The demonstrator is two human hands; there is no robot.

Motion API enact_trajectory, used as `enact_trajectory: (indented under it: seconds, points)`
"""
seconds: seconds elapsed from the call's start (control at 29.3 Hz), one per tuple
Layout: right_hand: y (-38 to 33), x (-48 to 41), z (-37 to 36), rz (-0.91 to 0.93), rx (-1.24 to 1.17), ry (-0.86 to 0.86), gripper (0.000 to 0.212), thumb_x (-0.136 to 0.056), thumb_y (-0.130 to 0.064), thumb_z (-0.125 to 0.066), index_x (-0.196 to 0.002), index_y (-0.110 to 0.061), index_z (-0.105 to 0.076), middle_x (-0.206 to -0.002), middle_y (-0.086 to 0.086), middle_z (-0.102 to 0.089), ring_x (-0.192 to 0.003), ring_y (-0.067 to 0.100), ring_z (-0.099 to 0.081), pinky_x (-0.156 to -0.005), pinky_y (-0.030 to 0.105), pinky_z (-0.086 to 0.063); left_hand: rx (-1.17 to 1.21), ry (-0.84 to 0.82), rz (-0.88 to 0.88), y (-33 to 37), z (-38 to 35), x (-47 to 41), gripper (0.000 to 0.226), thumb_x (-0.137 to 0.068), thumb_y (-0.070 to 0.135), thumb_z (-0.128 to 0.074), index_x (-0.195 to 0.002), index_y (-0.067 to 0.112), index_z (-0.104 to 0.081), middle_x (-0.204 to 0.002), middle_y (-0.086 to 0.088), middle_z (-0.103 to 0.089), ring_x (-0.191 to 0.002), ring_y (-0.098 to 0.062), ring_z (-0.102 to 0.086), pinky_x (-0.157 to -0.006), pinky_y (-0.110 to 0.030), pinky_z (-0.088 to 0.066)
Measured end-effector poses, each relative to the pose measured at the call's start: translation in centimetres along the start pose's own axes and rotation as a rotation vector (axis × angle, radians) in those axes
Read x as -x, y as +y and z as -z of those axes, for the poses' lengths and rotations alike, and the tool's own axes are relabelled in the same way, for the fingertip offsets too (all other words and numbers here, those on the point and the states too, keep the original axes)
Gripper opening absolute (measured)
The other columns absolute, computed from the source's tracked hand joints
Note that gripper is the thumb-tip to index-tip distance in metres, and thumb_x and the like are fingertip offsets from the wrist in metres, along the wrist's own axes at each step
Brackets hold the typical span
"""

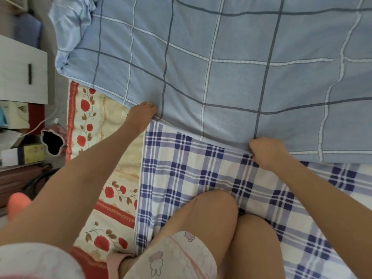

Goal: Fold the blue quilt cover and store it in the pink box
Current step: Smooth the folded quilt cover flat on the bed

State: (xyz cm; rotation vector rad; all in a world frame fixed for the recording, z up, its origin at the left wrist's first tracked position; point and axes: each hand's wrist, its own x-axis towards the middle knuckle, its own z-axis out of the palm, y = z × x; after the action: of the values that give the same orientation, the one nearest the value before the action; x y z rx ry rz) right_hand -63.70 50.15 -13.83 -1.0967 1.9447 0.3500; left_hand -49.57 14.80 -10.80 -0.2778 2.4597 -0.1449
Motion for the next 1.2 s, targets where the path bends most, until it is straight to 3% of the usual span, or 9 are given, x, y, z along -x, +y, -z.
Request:
enact_trajectory:
  seconds: [0.07, 0.17, 0.24, 0.34, 0.51, 0.72, 0.82, 1.03, 1.2]
  points:
    - [-0.4, 0.1, -0.2, 0.062, 0.009, 0.138, 0.006, -0.087, -0.011, -0.062, -0.089, -0.015, -0.058, -0.097, 0.004, -0.065, -0.086, 0.019, -0.064, -0.058, 0.024, -0.036, 0.03, 0.028, 0.048, -0.3, -0.7, 1.0, 0.014, -0.085, -0.006, -0.053, -0.096, -0.003, -0.062, -0.099, -0.018, -0.06, -0.093, -0.037, -0.057, -0.064, -0.039, -0.043]
    - [-0.6, 0.9, -1.2, 0.21, -0.007, 0.447, 0.043, -0.03, 0.006, -0.087, -0.051, -0.011, -0.052, -0.045, 0.005, -0.051, -0.034, 0.019, -0.048, -0.043, 0.018, -0.021, 0.087, 0.045, 0.157, -0.5, -3.0, 3.8, 0.012, -0.085, -0.005, -0.055, -0.091, -0.002, -0.065, -0.096, -0.018, -0.061, -0.088, -0.038, -0.058, -0.062, -0.038, -0.041]
    - [-0.8, 1.2, -2.9, 0.201, -0.028, 0.507, 0.047, -0.019, 0.008, -0.084, -0.05, -0.01, -0.054, -0.042, 0.005, -0.048, -0.033, 0.019, -0.047, -0.043, 0.019, -0.028, 0.138, 0.016, 0.201, 0.4, -4.3, 4.5, 0.012, -0.086, -0.002, -0.055, -0.091, -0.003, -0.065, -0.097, -0.019, -0.061, -0.09, -0.038, -0.059, -0.066, -0.04, -0.045]
    - [-1.1, 1.3, -4.2, 0.149, -0.072, 0.537, 0.044, -0.03, 0.008, -0.084, -0.066, -0.006, -0.062, -0.057, 0.01, -0.057, -0.048, 0.025, -0.056, -0.052, 0.028, -0.046, 0.144, -0.015, 0.239, 1.9, -4.4, 3.4, 0.013, -0.088, 0.004, -0.056, -0.096, -0.003, -0.064, -0.102, -0.019, -0.059, -0.096, -0.038, -0.057, -0.076, -0.043, -0.045]
    - [-0.1, 1.8, -4.6, 0.059, -0.08, 0.701, 0.04, -0.054, 0.006, -0.074, -0.09, -0.006, -0.063, -0.083, 0.013, -0.06, -0.069, 0.03, -0.059, -0.066, 0.035, -0.043, 0.176, 0.162, 0.094, 5.2, -3.5, 4.2, 0.03, -0.06, -0.001, -0.071, -0.087, 0.0, -0.056, -0.089, -0.021, -0.057, -0.081, -0.04, -0.057, -0.064, -0.044, -0.046]
    - [9.0, 5.1, -5.2, -0.161, -0.019, 0.633, 0.043, -0.049, 0.002, -0.079, -0.085, -0.006, -0.058, -0.082, 0.015, -0.058, -0.073, 0.033, -0.059, -0.072, 0.036, -0.027, 0.378, 0.348, -0.318, 17.9, -1.5, 1.9, 0.031, -0.068, 0.022, -0.047, -0.091, 0.006, -0.059, -0.091, -0.014, -0.061, -0.077, -0.034, -0.061, -0.06, -0.035, -0.048]
    - [13.3, 6.8, -5.2, -0.212, -0.032, 0.595, 0.044, -0.041, 0.004, -0.082, -0.076, -0.006, -0.058, -0.073, 0.016, -0.059, -0.067, 0.033, -0.06, -0.069, 0.037, -0.033, 0.41, 0.358, -0.434, 25.1, 0.4, -0.1, 0.028, -0.063, 0.01, -0.064, -0.09, 0.004, -0.062, -0.088, -0.014, -0.065, -0.071, -0.031, -0.064, -0.049, -0.03, -0.047]
    - [14.3, 8.4, -6.8, -0.183, -0.178, 0.54, 0.03, -0.04, 0.01, -0.068, -0.061, -0.005, -0.054, -0.051, 0.016, -0.054, -0.039, 0.032, -0.054, -0.042, 0.027, -0.042, 0.39, 0.237, -0.406, 31.3, 1.2, -0.6, 0.031, -0.049, -0.005, -0.08, -0.068, 0.006, -0.059, -0.065, -0.012, -0.058, -0.05, -0.028, -0.059, -0.035, -0.028, -0.042]
    - [15.3, 9.9, -7.7, -0.197, -0.468, 0.462, 0.014, -0.07, -0.004, -0.059, -0.084, -0.007, -0.058, -0.081, 0.014, -0.063, -0.071, 0.034, -0.06, -0.063, 0.029, -0.032, 0.425, 0.218, -0.353, 32.5, 2.2, 0.5, 0.035, -0.047, -0.007, -0.081, -0.073, 0.004, -0.06, -0.067, -0.013, -0.058, -0.05, -0.029, -0.058, -0.035, -0.025, -0.035]
